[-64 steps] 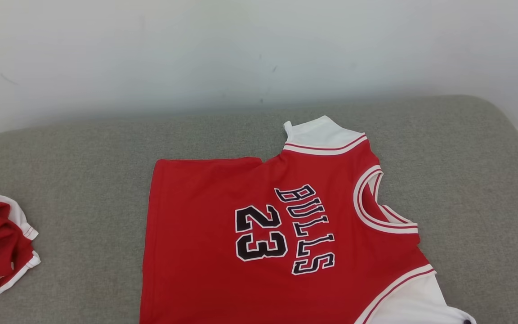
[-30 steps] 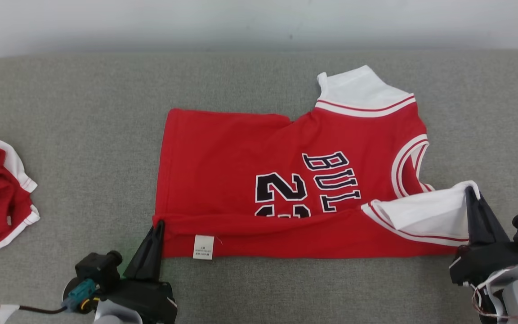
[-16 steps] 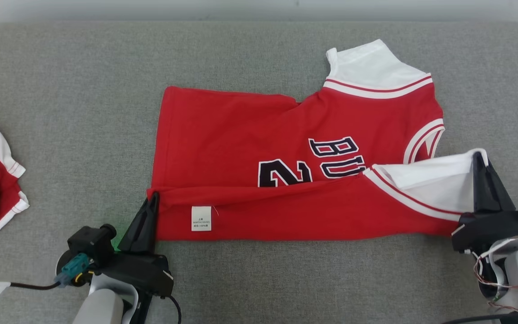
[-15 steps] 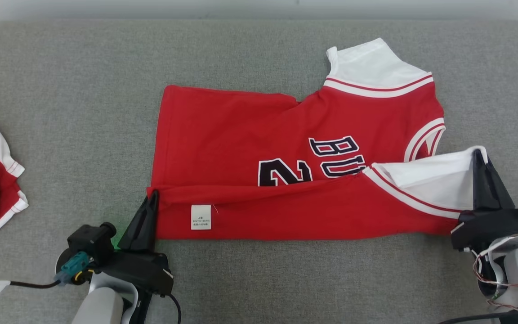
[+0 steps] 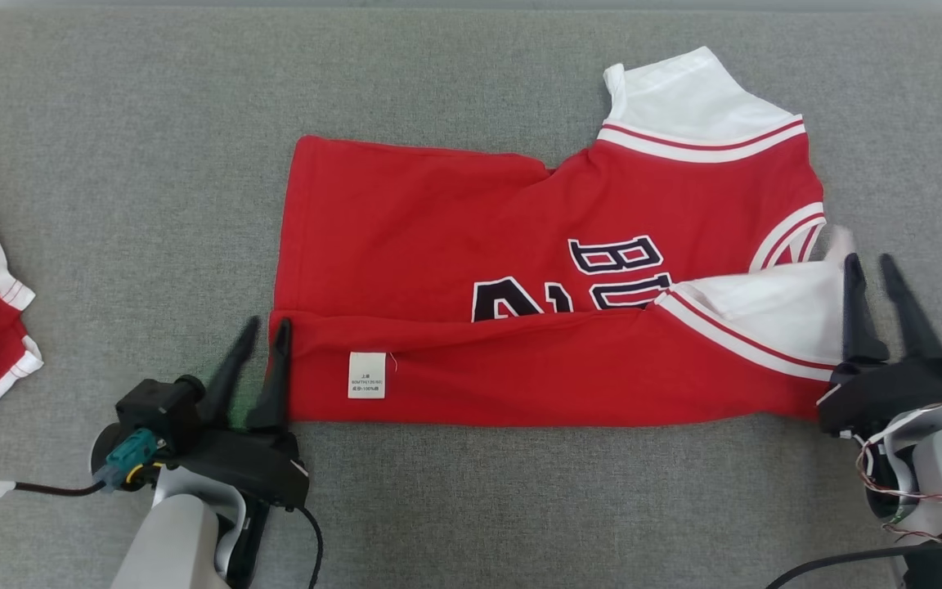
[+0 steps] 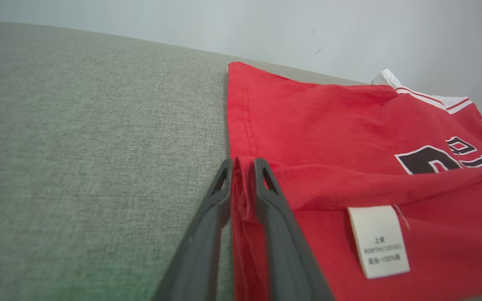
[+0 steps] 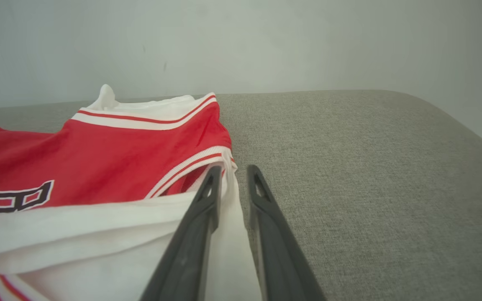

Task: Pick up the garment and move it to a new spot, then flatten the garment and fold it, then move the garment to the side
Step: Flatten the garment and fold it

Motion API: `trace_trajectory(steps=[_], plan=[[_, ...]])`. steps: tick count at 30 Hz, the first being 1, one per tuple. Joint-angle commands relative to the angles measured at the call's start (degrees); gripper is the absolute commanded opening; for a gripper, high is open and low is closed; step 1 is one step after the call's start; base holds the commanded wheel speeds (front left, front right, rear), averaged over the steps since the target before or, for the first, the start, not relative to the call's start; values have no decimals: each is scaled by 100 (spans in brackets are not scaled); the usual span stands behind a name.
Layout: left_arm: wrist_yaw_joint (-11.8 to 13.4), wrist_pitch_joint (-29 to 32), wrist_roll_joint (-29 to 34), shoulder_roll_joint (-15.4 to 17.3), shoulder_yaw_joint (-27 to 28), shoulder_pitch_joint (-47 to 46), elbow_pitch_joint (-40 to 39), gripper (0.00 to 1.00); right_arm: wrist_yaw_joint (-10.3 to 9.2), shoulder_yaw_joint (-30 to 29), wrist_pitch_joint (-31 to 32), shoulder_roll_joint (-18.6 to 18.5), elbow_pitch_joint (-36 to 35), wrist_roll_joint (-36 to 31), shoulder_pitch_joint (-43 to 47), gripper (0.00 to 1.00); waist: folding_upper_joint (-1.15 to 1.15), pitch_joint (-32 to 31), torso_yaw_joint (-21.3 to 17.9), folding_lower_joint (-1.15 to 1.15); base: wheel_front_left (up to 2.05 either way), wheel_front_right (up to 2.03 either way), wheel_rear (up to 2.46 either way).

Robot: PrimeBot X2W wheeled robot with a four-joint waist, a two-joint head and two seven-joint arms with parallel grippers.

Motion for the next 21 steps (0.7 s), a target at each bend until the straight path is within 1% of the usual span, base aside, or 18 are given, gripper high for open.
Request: trace_trajectory(steps=[1, 6, 9, 15, 21], plan=[[63, -6, 51, 16, 59, 8, 12, 100, -8, -58, -1, -22, 5, -44, -52, 100, -1, -13, -4, -1, 0, 0, 0], [270, -6, 104, 17, 184, 258, -115, 100, -8, -429, -1, 32, -37, -162, 230, 100, -1, -168, -12, -1, 0, 0, 0], [352, -6, 75, 7, 202, 519, -275, 100, -8, -519, -1, 94, -123, -215, 475, 100, -1, -321, -22, -1, 0, 0, 0], [491, -6, -27, 11, 229, 1069, -604, 100, -8, -422, -1, 249, -218, -118, 1098, 100, -1, -574, -61, -1, 0, 0, 0], [502, -6, -55, 13, 198, 1309, -701, 100, -8, -391, -1, 335, -73, 24, 1332, 100, -1, -667, -49, -1, 0, 0, 0]])
